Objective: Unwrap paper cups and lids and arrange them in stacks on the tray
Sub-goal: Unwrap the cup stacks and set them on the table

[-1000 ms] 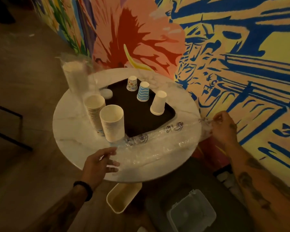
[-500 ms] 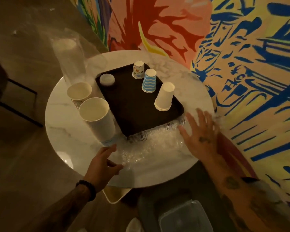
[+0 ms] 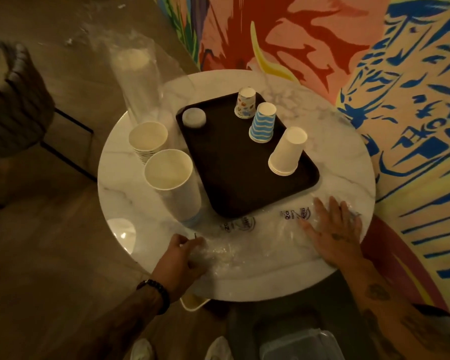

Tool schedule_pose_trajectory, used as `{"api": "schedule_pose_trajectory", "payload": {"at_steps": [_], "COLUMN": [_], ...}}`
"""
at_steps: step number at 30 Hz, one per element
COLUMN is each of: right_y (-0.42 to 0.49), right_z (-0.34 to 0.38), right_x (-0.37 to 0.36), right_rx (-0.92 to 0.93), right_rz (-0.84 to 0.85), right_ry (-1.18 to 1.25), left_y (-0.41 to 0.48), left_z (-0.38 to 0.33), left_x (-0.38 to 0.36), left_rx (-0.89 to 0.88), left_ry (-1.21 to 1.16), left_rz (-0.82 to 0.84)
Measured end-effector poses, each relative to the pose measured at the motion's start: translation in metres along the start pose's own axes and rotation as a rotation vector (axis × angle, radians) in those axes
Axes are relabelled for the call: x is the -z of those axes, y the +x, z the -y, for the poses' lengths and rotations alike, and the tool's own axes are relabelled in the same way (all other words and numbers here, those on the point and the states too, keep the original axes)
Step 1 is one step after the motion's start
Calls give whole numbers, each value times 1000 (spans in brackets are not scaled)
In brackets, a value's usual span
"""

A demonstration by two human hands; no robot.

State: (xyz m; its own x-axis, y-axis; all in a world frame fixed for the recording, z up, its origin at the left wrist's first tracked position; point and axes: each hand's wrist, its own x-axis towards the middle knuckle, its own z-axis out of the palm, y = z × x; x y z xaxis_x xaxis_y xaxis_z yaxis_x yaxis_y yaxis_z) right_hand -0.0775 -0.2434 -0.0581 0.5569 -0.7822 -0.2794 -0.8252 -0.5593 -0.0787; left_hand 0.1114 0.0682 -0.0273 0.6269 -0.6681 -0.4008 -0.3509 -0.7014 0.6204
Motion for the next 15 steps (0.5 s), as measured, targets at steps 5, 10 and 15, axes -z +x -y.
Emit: {"api": "schedule_pose_trajectory", "payload": {"at_steps": [5, 10, 15], "right_y": [-5, -18, -45], "right_z": [3, 23, 53], "right_x": [21, 48, 63], "right_rx": [-46, -55, 16], "right_rz": [-144, -263, -349], "right_ry": [71, 144, 336], "left_y": [-2, -1, -11], "left_z": [5, 8, 16], "left_x": [12, 29, 41], "left_rx": [22, 22, 4], "left_ry": [-5, -73, -165], "left_rz": [-10, 1, -12]}}
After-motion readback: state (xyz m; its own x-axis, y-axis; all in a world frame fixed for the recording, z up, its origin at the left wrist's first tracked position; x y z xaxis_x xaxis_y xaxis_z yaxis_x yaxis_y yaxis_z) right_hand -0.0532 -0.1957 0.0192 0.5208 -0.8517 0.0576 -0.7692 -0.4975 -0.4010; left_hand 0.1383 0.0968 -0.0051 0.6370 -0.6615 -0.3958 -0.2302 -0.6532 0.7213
